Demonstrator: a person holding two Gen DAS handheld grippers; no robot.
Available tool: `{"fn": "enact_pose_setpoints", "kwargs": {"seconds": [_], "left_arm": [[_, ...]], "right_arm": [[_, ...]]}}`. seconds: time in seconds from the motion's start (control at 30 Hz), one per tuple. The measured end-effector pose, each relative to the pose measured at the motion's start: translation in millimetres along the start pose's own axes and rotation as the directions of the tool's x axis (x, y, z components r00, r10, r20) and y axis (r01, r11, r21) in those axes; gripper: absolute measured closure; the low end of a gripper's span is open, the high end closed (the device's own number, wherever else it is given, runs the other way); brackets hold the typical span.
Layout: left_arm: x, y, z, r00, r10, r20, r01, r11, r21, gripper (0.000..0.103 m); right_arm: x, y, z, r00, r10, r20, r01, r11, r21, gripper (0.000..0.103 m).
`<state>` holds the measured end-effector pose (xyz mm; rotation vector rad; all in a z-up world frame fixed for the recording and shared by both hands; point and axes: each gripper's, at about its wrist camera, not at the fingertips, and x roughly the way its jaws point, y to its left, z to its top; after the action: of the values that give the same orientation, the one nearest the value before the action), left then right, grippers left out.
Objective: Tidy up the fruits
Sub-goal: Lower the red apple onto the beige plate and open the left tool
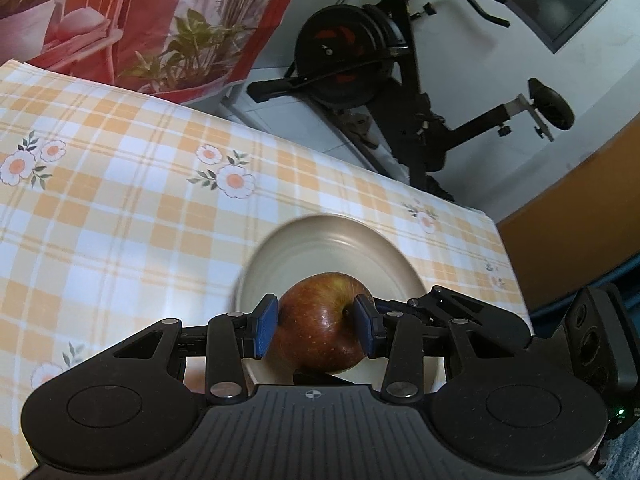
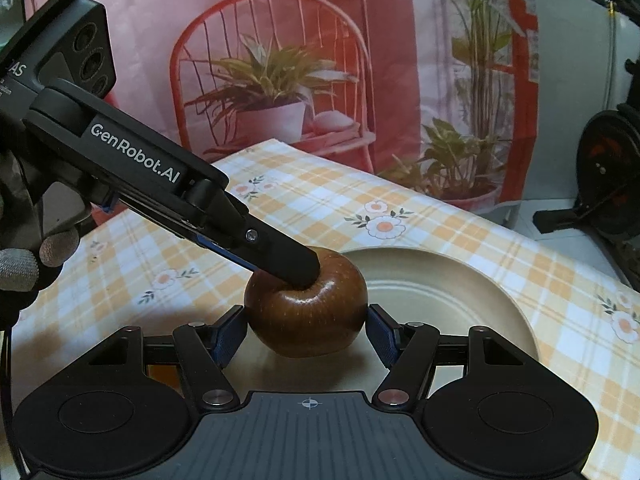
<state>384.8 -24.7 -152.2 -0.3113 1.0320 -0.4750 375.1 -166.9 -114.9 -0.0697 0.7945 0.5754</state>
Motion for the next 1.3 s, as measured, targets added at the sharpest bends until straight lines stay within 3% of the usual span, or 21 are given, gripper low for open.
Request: {"fn": "enact_pose_setpoints", "kwargs": {"seconds": [0.63,0.8,1.0,1.3], "left_arm": [[14.0,8.9,7.2,0.999,0.028,0.031,-0.029,0.999,0.019,0.059],[15.0,5.3,5.6,0.998,0.046,0.03,-0.048,0.998,0.038,0.057],[14.3,-0.8,4.3,0.996,0.076,0.043,-0.079,0.995,0.062,0.057],[6.4,-13.7,-7.2,0.987,0.134,0.087,-0.143,0.984,0.105,0.054]], "right_arm": [[23.8,-8.4,2.0,1.0,-0.016,0.005,0.016,1.0,0.001,0.041],[20.0,-6.6,3.7,0.999,-0.045,0.0,0.045,0.999,-0.013,0.033],[-1.1,-9.2,-2.0,0.997,-0.072,0.018,0.072,0.997,-0.012,0.032],[-70.5,-23.5,-38.6,0.97,-0.188,0.156,0.169,0.978,0.124,0.033]]}}
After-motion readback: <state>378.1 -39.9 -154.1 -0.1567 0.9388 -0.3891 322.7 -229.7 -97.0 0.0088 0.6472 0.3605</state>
